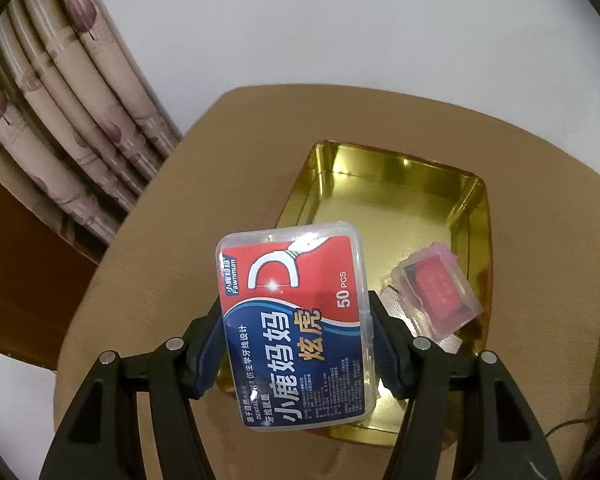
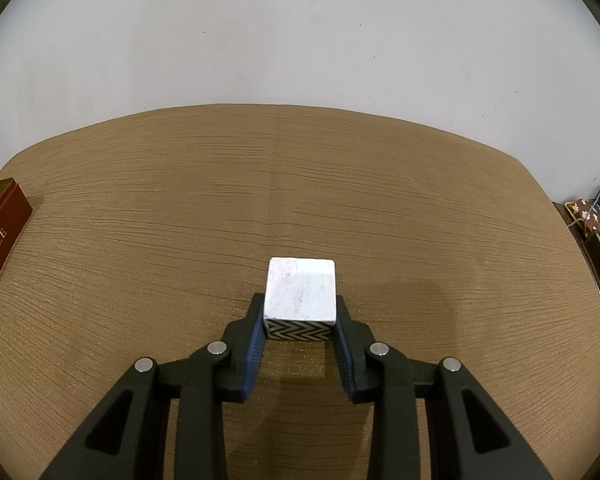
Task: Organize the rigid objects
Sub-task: 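Carry the floss box into the gold tin and open the left tool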
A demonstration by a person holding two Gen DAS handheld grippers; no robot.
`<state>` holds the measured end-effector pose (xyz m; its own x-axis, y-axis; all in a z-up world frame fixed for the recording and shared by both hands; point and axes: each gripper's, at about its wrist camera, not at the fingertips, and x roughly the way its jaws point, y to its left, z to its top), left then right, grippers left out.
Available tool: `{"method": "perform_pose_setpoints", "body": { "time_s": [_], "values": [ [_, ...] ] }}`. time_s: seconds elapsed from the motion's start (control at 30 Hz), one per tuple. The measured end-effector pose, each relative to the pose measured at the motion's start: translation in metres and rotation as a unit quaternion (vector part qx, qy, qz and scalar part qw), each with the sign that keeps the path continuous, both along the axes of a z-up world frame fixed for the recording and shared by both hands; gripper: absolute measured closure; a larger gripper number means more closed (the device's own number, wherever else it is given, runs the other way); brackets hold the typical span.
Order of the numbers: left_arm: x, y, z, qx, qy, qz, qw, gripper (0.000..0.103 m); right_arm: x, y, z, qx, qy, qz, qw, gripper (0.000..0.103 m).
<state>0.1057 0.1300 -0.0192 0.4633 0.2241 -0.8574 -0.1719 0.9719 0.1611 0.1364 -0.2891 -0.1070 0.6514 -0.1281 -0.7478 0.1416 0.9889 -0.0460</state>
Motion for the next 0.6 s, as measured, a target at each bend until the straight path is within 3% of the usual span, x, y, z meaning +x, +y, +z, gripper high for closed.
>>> {"method": "perform_pose_setpoints", "body": {
  "time_s": [0.6],
  "values": [
    [0.023, 0.007, -0.024, -0.025, 0.027, -0.012, 0.9992, 0.043, 0.001, 0.003, 0.000, -0.006, 0.000, 0.004, 1.000, 0.070]
  ]
}}
